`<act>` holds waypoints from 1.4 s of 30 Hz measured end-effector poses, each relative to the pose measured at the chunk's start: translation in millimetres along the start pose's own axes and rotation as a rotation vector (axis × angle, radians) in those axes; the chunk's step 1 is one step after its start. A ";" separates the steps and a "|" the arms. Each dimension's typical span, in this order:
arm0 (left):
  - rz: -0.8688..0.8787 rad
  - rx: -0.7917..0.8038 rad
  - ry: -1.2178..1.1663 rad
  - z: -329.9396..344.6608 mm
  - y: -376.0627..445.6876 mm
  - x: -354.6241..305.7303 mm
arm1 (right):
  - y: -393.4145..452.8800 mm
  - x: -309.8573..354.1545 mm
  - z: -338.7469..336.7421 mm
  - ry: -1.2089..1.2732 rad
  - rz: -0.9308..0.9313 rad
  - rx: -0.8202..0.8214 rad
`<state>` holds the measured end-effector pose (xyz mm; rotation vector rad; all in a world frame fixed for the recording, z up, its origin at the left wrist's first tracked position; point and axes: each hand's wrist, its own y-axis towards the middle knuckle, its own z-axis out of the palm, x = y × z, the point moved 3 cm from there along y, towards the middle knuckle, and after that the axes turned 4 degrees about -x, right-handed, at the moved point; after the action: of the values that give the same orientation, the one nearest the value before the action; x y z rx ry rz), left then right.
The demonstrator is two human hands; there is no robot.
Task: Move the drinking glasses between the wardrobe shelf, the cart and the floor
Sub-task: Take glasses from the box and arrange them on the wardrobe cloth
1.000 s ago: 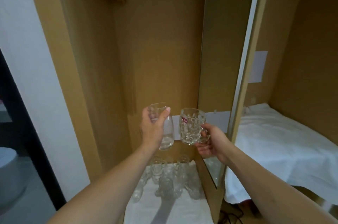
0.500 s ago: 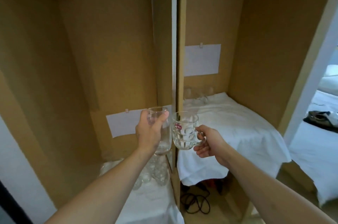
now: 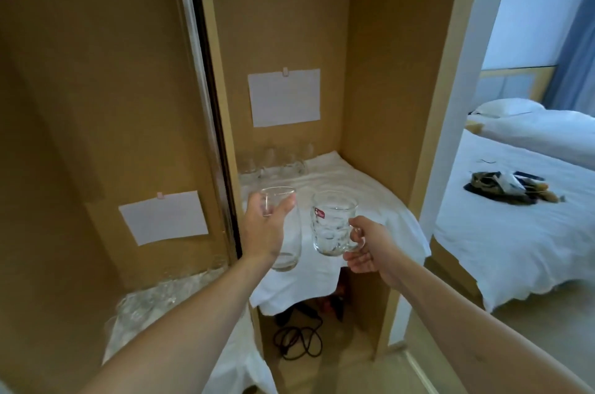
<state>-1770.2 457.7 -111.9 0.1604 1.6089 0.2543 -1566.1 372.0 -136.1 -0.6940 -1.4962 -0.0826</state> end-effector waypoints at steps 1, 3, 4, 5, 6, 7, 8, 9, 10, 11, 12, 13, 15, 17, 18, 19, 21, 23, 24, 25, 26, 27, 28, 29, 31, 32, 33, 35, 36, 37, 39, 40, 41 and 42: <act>-0.007 0.012 0.002 8.1 -2.8 1.2 | 2.6 -1.6 -7.4 -0.001 0.002 -0.013; -0.018 0.025 0.001 22.0 -5.6 5.4 | 8.7 -5.3 -19.2 0.007 0.011 -0.030; -0.027 0.032 0.008 28.2 -5.9 7.5 | 12.3 -6.8 -24.1 0.002 0.011 -0.042; -0.034 0.038 0.018 33.1 -5.1 9.7 | 15.8 -8.1 -27.6 -0.010 0.008 -0.054; -0.041 0.044 0.029 39.2 -2.5 12.4 | 20.3 -9.0 -31.4 -0.018 0.005 -0.064; -0.047 0.047 0.038 45.0 0.8 15.4 | 25.0 -9.7 -34.2 -0.018 0.006 -0.071; -0.052 0.051 0.042 50.8 5.4 18.6 | 30.5 -10.3 -36.4 -0.012 0.011 -0.075; -0.055 0.056 0.042 56.8 10.7 21.6 | 36.4 -10.0 -38.0 -0.004 0.015 -0.078; -0.056 0.063 0.043 62.0 16.0 24.3 | 41.4 -9.1 -38.6 -0.001 0.019 -0.080; -0.058 0.070 0.049 68.2 23.1 27.7 | 48.2 -7.4 -38.7 0.000 0.023 -0.083; -0.062 0.078 0.060 74.1 30.7 31.6 | 55.1 -5.7 -38.5 0.005 0.028 -0.086; -0.065 0.085 0.071 80.6 39.7 35.8 | 62.6 -2.9 -37.8 0.012 0.033 -0.089; -0.063 0.093 0.094 92.8 58.4 42.5 | 76.2 3.5 -36.6 0.001 0.039 -0.097; -0.062 0.103 0.101 107.5 80.7 48.6 | 93.4 12.3 -36.1 -0.026 0.033 -0.110; -0.064 0.109 0.099 114.9 92.5 52.3 | 103.3 16.8 -35.5 -0.038 0.027 -0.119; -0.067 0.113 0.094 122.5 104.4 56.0 | 113.5 21.2 -34.6 -0.046 0.022 -0.126; -0.080 0.123 0.077 135.9 124.9 63.2 | 133.4 28.6 -31.4 -0.051 0.021 -0.130; -0.107 0.137 0.057 148.2 145.0 73.0 | 157.0 35.2 -26.1 -0.036 0.033 -0.131; -0.116 0.151 0.057 153.5 154.6 78.3 | 168.7 38.3 -23.2 -0.022 0.043 -0.133; -0.121 0.168 0.061 157.6 161.7 83.2 | 178.4 40.2 -20.4 -0.018 0.050 -0.136; -0.123 0.184 0.067 162.0 171.3 89.0 | 190.9 42.5 -17.1 -0.026 0.051 -0.142; -0.124 0.194 0.073 165.9 180.6 95.3 | 203.2 44.3 -13.9 -0.037 0.047 -0.147; -0.128 0.196 0.081 169.5 190.1 102.9 | 215.9 45.1 -11.0 -0.046 0.046 -0.154; -0.131 0.191 0.086 173.0 199.7 110.8 | 228.0 45.2 -8.4 -0.051 0.048 -0.162; -0.138 0.171 0.086 178.1 215.2 124.6 | 248.1 44.0 -3.4 -0.051 0.052 -0.170; -0.141 0.160 0.086 180.6 221.4 130.9 | 257.6 42.6 -1.3 -0.043 0.052 -0.170; -0.148 0.151 0.089 183.1 226.0 136.8 | 266.5 41.2 0.4 -0.031 0.055 -0.170; -0.165 0.139 0.094 187.0 231.8 147.2 | 280.8 38.3 2.7 -0.024 0.064 -0.162; -0.171 0.133 0.097 189.2 236.0 151.8 | 288.6 38.0 3.5 -0.026 0.069 -0.152; -0.177 0.129 0.100 191.5 241.1 155.2 | 296.7 38.5 4.1 -0.026 0.075 -0.140; -0.181 0.118 0.082 198.0 254.0 160.2 | 314.9 41.0 4.7 -0.006 0.080 -0.123; -0.181 0.118 0.067 200.6 259.0 162.1 | 322.2 42.3 5.8 0.011 0.085 -0.121; -0.185 0.114 0.055 203.8 262.8 164.4 | 330.3 43.3 7.1 0.031 0.094 -0.113; -0.192 0.107 0.048 206.9 264.5 166.5 | 337.2 43.4 8.3 0.048 0.104 -0.104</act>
<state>-1587.1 769.0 -211.9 0.0810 1.6736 0.0241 -1413.1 663.6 -221.4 -0.8474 -1.4152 -0.0972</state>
